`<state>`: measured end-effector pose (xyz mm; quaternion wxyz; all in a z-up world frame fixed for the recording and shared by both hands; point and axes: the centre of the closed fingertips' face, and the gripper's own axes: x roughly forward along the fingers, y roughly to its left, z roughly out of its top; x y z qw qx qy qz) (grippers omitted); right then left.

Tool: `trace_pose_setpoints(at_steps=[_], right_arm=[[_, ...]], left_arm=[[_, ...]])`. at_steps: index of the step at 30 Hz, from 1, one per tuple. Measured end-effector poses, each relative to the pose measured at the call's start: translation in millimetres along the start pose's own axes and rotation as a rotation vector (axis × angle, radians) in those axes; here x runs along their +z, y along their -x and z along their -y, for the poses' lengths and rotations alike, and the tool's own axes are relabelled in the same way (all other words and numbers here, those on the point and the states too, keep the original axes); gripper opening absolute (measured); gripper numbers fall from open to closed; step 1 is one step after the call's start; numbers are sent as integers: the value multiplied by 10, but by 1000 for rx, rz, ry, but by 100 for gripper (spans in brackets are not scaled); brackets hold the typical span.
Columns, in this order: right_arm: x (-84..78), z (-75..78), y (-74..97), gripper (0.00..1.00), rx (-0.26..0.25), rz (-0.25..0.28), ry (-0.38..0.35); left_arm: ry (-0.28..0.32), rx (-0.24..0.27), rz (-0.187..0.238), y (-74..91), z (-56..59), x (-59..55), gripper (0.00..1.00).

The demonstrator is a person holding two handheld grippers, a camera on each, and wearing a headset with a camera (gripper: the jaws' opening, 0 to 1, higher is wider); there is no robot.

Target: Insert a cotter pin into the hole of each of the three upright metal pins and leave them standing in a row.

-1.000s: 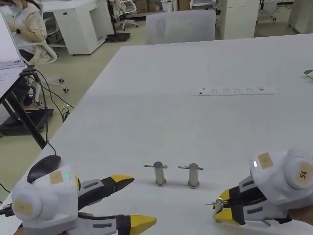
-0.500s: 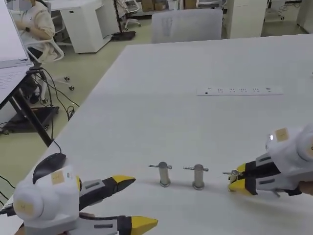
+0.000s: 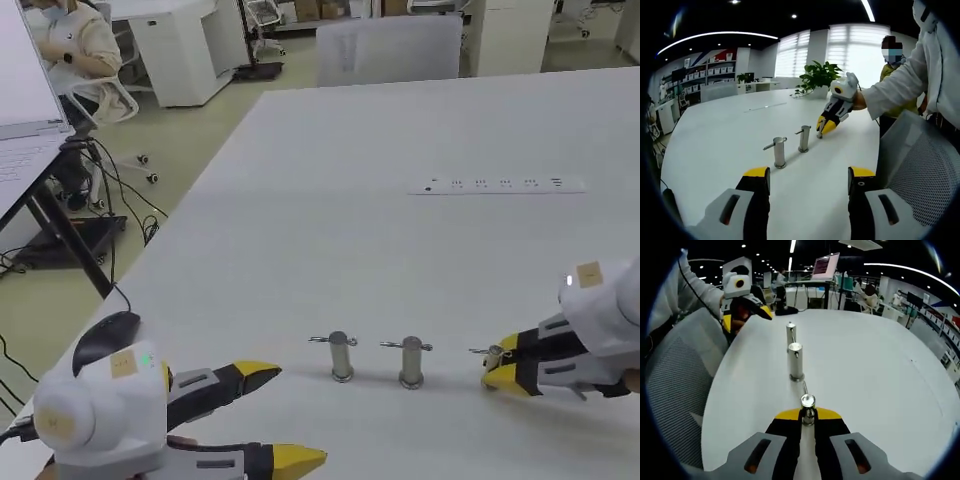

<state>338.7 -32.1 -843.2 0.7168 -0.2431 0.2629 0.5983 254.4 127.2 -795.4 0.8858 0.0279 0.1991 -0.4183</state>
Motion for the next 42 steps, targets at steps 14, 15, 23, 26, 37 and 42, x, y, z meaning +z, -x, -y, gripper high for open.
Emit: trace_pose_setpoints(at_steps=[14,15,23,26,37,42], right_arm=[[-44,-9,29,21,7,-4,-49],[-49,-8,45,22,2,-1,-60],[-102,-5,178,35,-23,34,-144],[-109,-30,249,39,-37,56,-181],[-69,-199,501,52,-90,88,-270],[-18,-290,611,57,-110,106,-289]], left_arm=[[-2,3,1,3,1,8,62],[-3,3,1,4,-2,7,62],[3,10,13,13,-33,16,63],[-2,11,13,9,-41,18,64],[-26,2,6,-22,-10,43,65],[-27,6,14,-9,-15,69,66]])
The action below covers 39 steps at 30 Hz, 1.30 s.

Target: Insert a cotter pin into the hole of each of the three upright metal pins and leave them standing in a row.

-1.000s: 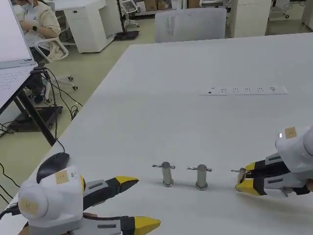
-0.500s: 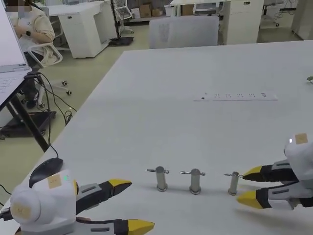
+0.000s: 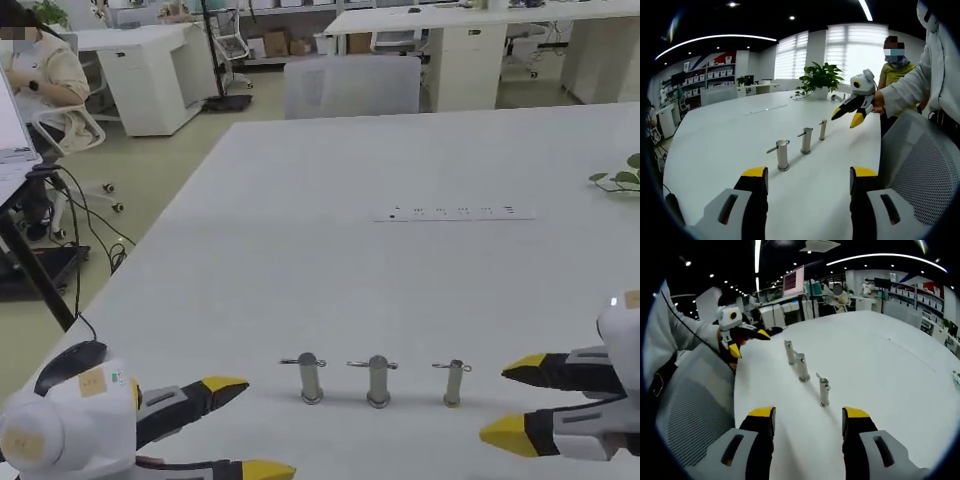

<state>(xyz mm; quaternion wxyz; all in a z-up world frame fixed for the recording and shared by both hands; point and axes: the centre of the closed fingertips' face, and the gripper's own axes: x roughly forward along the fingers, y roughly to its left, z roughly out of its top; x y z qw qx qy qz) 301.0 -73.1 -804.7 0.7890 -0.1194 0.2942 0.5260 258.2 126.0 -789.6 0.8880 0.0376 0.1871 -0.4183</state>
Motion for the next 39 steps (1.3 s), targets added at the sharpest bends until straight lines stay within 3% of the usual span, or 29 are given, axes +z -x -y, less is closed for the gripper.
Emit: trace_pose_setpoints(at_steps=[10,23,31,39], right_arm=[[51,-244,218,63,-27,24,13],[-76,-445,482,72,-75,41,13],[-122,-514,552,76,-108,62,4],[-137,-585,564,78,-105,79,-15]], left_arm=[[-3,13,13,13,25,78,68],[29,57,47,118,30,141,71],[36,72,60,154,68,188,73],[31,76,53,157,100,167,76]])
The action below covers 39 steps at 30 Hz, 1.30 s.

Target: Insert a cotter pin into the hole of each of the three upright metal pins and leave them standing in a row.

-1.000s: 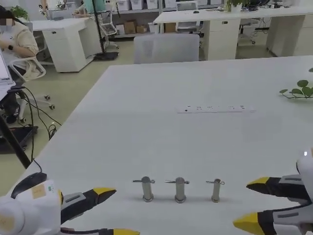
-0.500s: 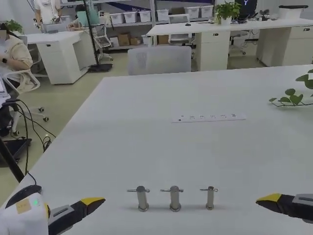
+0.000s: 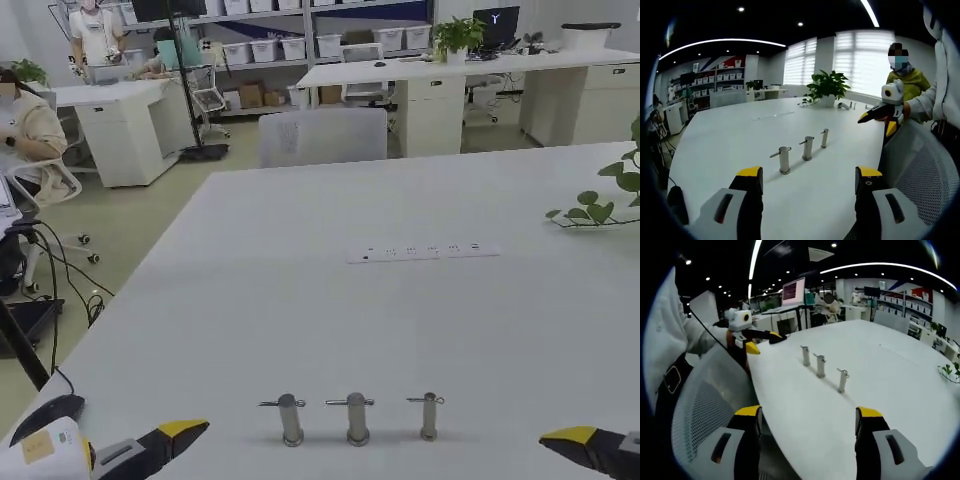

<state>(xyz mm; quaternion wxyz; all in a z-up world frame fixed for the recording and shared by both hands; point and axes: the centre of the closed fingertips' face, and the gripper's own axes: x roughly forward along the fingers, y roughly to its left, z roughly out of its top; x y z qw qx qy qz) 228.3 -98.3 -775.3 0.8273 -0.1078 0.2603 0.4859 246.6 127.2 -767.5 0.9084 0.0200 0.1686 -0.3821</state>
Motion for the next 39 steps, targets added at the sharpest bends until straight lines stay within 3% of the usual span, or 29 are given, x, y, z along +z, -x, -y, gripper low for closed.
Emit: trace_pose_setpoints(at_steps=[16,39], right_arm=[[3,-19,-10,78,-6,4,-1],[-4,-19,-30,78,-11,3,-4]], left_arm=[[41,26,27,52,-41,16,78],[42,23,16,48,-55,2,78]])
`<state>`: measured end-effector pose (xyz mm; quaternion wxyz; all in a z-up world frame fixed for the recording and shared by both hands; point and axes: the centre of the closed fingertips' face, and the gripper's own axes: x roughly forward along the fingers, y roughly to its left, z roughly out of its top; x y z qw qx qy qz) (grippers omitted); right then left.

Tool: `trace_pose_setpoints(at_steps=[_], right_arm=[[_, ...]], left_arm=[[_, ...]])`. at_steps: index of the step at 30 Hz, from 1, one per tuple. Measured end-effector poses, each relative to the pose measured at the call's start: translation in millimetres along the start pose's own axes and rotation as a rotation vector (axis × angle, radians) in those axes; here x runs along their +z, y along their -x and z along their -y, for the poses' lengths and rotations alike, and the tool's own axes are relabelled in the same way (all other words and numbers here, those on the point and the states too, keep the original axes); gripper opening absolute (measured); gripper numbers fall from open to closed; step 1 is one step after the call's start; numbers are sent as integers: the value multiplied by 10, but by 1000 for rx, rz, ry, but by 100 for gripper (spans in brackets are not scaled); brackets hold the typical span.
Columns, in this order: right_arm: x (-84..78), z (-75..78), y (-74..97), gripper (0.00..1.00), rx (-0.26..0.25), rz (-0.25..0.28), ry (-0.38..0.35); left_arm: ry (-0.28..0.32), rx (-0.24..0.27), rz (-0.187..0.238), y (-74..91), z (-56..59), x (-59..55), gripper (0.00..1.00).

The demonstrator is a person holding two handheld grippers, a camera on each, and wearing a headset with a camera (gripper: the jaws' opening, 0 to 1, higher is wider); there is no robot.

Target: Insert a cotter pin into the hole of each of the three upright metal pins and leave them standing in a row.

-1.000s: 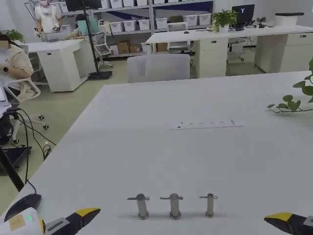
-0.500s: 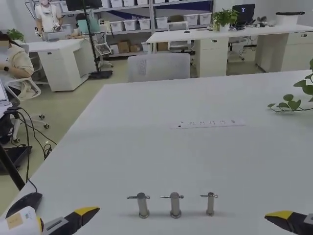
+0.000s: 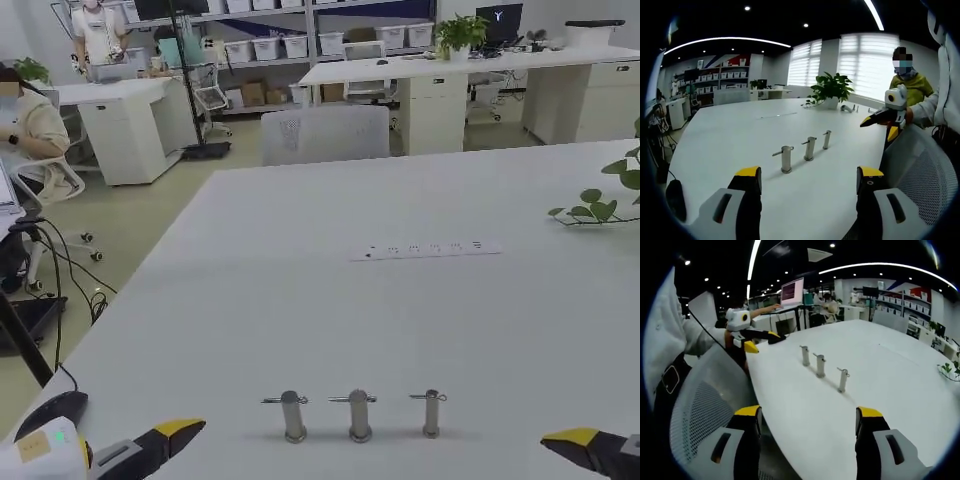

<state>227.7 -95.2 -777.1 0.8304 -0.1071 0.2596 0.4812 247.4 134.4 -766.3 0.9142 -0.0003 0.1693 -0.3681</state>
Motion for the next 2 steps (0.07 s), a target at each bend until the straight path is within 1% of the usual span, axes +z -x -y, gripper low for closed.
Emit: trace_pose_setpoints(at_steps=[2], right_arm=[[2,5,0,78,-2,1,-2]], left_arm=[[4,0,0,-2,4,1,78]])
